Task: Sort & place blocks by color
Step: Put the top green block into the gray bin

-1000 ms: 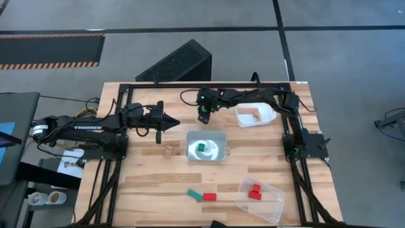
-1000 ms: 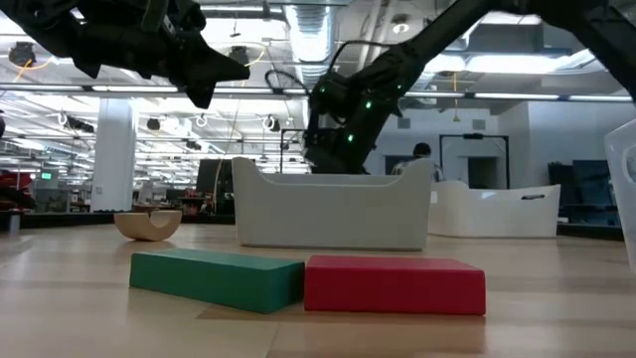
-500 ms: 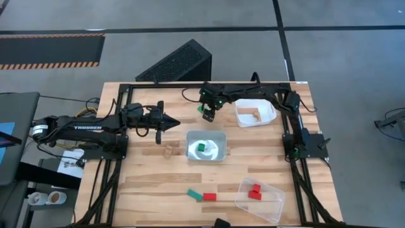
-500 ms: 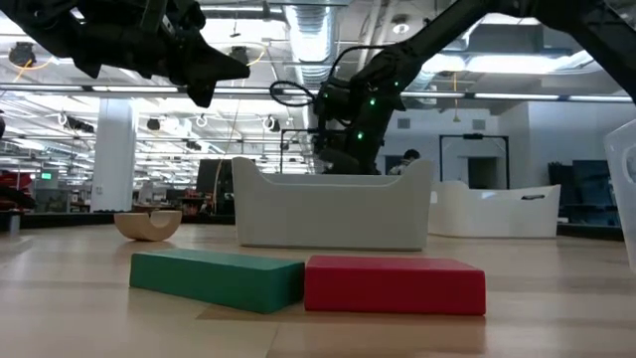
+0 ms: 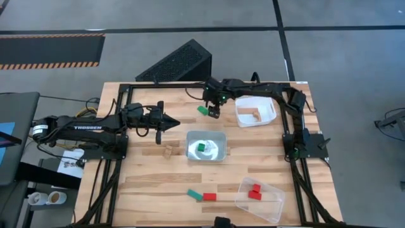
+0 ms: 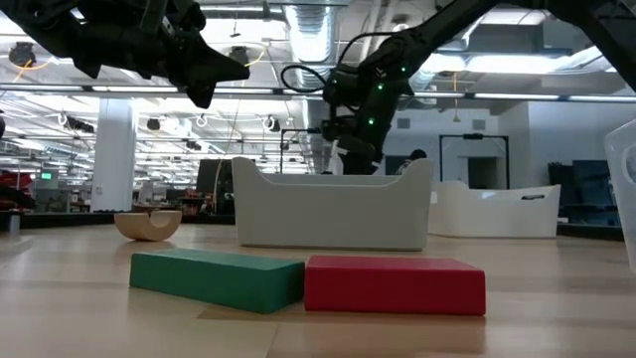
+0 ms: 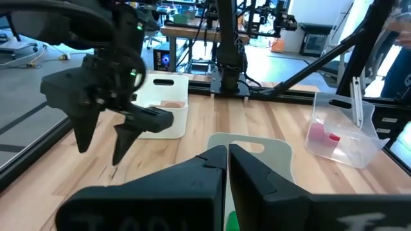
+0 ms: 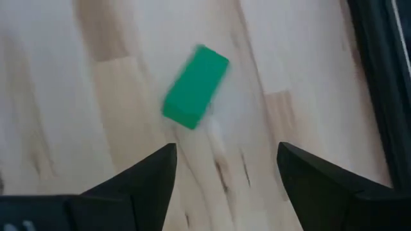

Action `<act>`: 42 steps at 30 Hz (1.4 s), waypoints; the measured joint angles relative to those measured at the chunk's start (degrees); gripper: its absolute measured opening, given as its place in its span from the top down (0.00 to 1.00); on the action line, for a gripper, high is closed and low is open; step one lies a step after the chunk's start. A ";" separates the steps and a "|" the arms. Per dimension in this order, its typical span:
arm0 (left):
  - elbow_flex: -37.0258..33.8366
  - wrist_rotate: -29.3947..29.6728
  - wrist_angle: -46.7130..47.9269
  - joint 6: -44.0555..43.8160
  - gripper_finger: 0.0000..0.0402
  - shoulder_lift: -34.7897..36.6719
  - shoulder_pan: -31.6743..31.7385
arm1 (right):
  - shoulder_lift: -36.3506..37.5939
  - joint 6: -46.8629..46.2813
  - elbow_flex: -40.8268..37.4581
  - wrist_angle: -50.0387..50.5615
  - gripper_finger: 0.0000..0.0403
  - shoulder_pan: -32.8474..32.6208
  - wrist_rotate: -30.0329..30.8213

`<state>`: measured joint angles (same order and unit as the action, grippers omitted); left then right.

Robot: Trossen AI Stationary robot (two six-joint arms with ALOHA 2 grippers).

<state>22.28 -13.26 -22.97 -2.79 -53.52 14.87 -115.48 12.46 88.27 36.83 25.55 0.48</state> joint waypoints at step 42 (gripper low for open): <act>0.10 1.87 -3.13 2.79 0.99 -0.02 0.01 | -9.12 46.11 15.18 9.82 0.99 -2.58 -0.37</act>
<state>22.38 -11.39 -26.10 0.00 -53.54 14.88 -124.60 58.56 103.45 46.64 22.97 0.11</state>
